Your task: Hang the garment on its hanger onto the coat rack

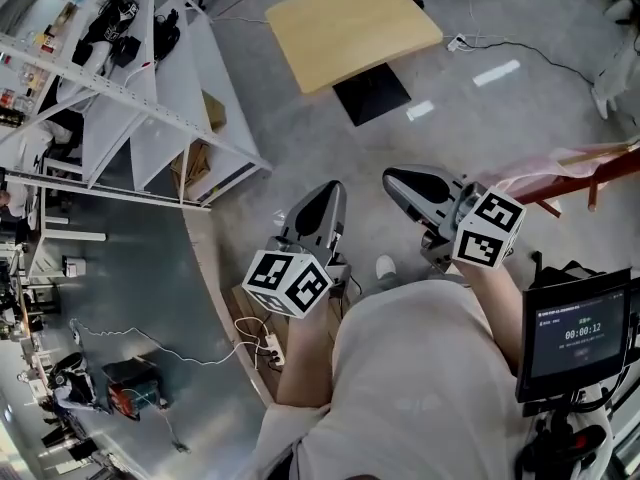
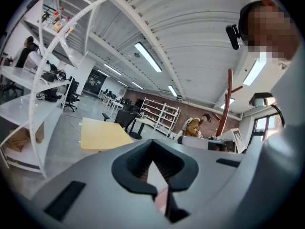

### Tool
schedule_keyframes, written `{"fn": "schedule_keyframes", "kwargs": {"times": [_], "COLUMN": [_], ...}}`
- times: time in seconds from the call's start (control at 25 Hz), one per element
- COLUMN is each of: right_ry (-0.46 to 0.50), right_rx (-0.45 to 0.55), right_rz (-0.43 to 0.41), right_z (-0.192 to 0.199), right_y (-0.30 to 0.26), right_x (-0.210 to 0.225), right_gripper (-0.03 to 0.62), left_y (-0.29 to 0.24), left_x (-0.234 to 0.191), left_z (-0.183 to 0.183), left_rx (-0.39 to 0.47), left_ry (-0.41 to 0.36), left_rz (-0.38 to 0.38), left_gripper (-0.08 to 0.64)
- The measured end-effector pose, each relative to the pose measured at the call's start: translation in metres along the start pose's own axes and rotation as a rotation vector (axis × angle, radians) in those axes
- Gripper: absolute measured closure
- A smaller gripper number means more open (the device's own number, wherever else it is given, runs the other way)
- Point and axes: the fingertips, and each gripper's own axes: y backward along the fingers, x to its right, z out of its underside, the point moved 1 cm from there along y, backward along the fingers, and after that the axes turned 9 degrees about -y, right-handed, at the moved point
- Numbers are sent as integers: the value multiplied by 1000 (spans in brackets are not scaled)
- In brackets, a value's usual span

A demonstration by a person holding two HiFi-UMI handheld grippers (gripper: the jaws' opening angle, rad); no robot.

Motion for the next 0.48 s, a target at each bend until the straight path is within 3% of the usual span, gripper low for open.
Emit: {"fn": "schedule_keyframes", "kwargs": {"times": [0.36, 0.48], "right_ry": [-5, -10], "right_rx": [44, 53], "right_rz": [54, 70], "right_z": [-4, -5], "right_y": [11, 13], "right_x": [12, 16], "right_gripper": [580, 580], "left_y": [-21, -26], "left_x": [4, 6], "left_z": [10, 10], "left_rx": [-72, -69], "left_ry": [-56, -34], "left_rz": [44, 93], "left_gripper": [555, 555]}}
